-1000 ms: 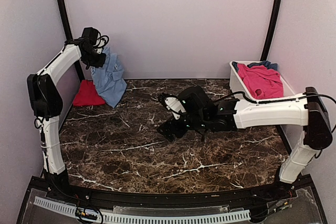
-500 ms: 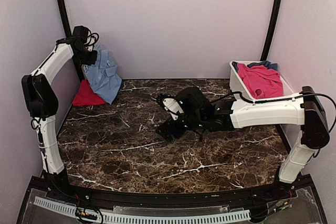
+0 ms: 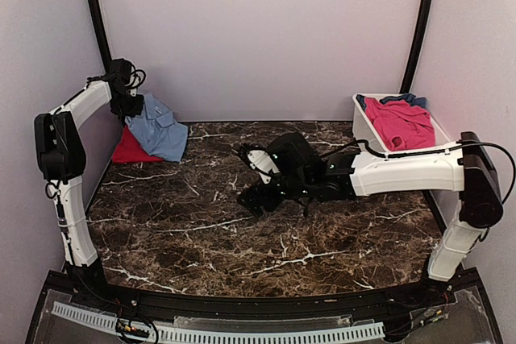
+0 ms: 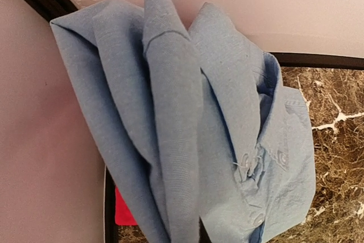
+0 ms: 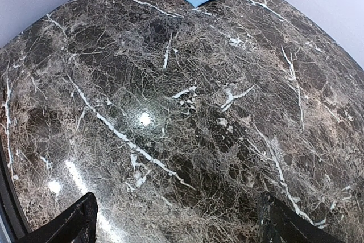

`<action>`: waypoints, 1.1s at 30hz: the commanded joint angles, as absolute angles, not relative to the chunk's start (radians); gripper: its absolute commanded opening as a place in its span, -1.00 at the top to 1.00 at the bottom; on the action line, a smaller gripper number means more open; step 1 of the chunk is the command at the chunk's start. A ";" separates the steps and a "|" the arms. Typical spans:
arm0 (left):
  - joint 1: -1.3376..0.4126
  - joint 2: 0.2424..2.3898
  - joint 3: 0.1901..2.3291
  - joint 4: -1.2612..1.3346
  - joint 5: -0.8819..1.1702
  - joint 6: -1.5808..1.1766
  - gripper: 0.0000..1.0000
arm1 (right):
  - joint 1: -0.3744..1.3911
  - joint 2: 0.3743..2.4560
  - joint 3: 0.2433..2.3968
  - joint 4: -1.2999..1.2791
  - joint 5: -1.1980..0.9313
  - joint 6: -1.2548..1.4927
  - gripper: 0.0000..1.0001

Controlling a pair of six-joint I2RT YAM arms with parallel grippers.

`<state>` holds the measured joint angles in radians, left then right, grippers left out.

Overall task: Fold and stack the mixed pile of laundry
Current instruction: Place the square-folded shirt at the corner of the board.

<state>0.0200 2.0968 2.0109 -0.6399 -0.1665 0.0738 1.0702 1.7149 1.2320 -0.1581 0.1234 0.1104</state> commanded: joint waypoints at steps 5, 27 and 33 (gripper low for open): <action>0.059 2.093 1.966 -0.528 -0.266 0.096 1.00 | 1.065 1.753 1.277 -0.151 0.109 0.114 -0.89; 0.115 2.227 2.052 -0.490 -0.506 0.122 0.10 | 1.065 1.802 1.317 -0.181 0.112 0.101 -0.89; 0.120 2.191 2.096 -0.481 -0.569 0.119 -0.28 | 1.066 1.790 1.313 -0.175 0.125 0.104 -0.91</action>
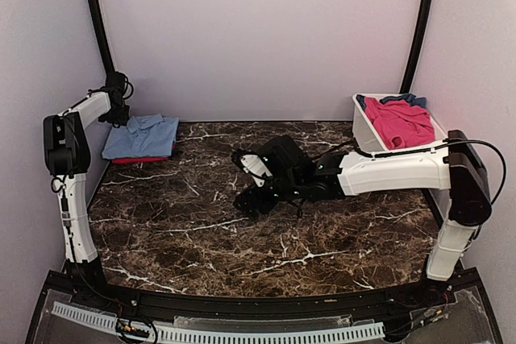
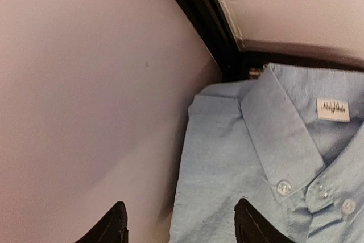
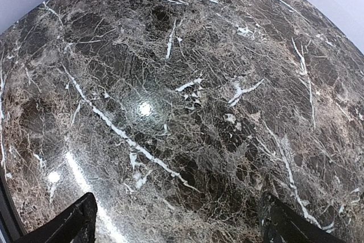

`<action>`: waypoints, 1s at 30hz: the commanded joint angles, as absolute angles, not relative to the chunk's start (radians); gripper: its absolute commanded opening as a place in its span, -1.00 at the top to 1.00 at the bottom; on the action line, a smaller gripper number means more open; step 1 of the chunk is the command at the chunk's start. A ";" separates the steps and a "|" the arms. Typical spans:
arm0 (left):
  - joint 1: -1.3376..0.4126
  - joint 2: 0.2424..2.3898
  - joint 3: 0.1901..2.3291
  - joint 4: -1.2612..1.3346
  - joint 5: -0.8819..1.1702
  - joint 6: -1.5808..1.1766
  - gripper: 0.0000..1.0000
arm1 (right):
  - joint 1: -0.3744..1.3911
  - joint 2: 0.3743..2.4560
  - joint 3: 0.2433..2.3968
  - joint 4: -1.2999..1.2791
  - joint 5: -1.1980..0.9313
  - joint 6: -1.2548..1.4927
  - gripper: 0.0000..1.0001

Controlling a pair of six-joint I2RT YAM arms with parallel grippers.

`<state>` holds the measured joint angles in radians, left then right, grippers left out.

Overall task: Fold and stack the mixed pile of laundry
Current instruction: Place the square-folded shirt at the corner of the board, then reset both arms

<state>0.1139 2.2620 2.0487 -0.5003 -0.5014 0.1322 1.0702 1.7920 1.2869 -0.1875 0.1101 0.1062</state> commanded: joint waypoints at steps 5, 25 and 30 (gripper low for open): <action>0.117 2.146 2.118 -0.519 -0.497 0.082 -0.45 | 1.061 1.770 1.304 -0.172 0.127 0.097 -0.92; -0.130 1.869 2.008 -0.577 -0.152 -0.085 -0.98 | 0.794 1.445 1.243 -0.234 0.039 0.122 -0.97; -0.215 1.757 1.848 -0.556 -0.023 -0.118 -0.98 | 0.709 1.336 1.170 -0.239 -0.027 0.160 -0.97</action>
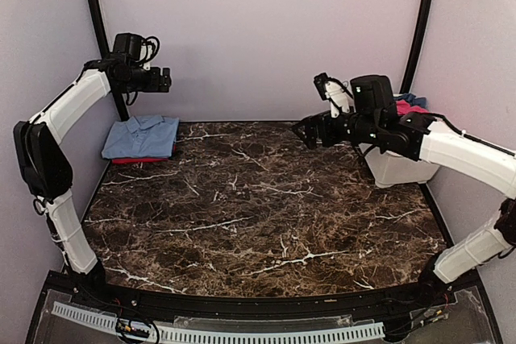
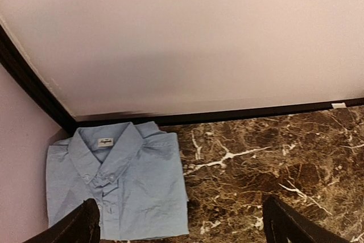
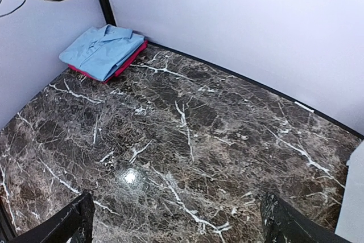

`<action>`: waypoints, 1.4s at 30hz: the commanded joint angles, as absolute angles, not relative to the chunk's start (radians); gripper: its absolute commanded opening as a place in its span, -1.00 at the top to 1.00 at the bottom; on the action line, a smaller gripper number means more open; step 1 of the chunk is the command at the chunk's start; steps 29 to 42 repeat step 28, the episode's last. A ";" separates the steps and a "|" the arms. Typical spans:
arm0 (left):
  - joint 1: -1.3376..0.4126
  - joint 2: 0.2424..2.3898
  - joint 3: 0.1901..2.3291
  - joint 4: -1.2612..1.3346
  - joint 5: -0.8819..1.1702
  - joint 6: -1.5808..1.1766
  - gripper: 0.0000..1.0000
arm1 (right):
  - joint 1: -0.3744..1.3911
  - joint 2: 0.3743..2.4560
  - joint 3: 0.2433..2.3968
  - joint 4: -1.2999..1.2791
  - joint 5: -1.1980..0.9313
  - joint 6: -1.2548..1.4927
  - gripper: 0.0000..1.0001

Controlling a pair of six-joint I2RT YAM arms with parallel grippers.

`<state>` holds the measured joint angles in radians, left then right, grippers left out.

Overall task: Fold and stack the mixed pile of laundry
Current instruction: Reset both arms

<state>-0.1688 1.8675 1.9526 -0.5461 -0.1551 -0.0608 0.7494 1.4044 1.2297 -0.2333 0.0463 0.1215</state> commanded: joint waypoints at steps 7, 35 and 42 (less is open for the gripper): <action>-0.270 1.515 1.436 -0.400 0.150 -0.275 -0.98 | 0.664 1.197 0.989 -0.221 -0.063 0.240 -0.97; -0.439 1.306 0.768 -0.100 0.139 -0.570 -0.98 | 0.663 1.193 0.660 -0.009 -0.215 0.438 -0.97; -0.439 1.306 0.768 -0.100 0.139 -0.570 -0.98 | 0.663 1.193 0.660 -0.009 -0.215 0.438 -0.97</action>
